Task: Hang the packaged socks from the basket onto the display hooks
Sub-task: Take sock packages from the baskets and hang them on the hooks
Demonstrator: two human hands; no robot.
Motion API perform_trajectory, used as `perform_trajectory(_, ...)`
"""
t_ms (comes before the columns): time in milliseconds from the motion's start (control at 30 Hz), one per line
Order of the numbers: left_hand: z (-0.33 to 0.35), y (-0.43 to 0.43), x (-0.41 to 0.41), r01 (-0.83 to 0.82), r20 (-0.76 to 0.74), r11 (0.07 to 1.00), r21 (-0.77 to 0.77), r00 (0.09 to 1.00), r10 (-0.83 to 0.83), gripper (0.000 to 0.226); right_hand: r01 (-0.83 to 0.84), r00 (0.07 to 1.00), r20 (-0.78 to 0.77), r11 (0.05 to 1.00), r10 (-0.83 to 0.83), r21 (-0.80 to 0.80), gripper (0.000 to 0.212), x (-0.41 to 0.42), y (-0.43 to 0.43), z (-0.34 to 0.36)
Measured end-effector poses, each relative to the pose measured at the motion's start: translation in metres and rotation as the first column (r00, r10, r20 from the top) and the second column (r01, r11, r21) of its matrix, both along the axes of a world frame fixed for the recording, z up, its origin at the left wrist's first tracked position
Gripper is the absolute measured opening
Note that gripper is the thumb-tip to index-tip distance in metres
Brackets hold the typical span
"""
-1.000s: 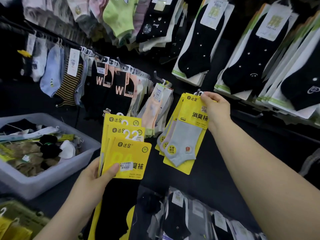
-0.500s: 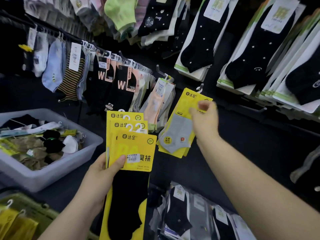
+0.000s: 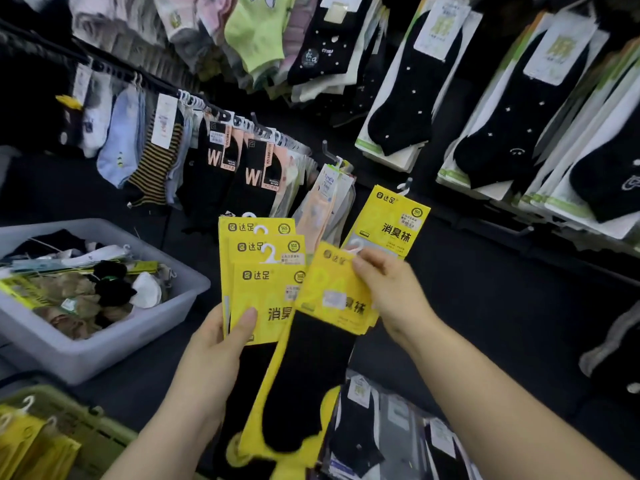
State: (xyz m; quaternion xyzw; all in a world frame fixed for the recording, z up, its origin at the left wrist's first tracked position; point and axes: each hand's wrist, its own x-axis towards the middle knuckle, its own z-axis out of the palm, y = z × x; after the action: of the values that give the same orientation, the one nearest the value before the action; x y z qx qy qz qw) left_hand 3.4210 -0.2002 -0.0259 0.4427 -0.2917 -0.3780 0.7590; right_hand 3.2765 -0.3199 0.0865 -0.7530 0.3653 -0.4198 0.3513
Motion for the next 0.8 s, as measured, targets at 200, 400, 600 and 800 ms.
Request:
perform_trajectory(200,-0.006,-0.004,0.012,-0.056,0.052,0.995,0.077,0.997,0.052,0.017,0.354,0.907,0.265,0.934,-0.328,-0.056,0.017,-0.018,-0.048,0.045)
perform_trajectory(400,-0.011,-0.01,0.014,-0.049,0.075,0.995,0.09,0.996,0.042,0.017,0.414,0.888,0.259,0.906,-0.381,-0.087,0.018,0.001,-0.089,0.084)
perform_trajectory(600,-0.012,-0.014,0.012,0.029,-0.003,0.994,0.102,1.0,-0.029,0.02,0.51,0.851,0.178,0.858,-0.493,-0.059,0.006,0.004,-0.105,0.081)
perform_trajectory(800,-0.005,-0.009,0.001,0.082,0.026,0.993,0.087,0.996,-0.084,0.019,0.557,0.827,0.103,0.78,-0.553,-0.284,0.029,0.007,-0.056,0.05)
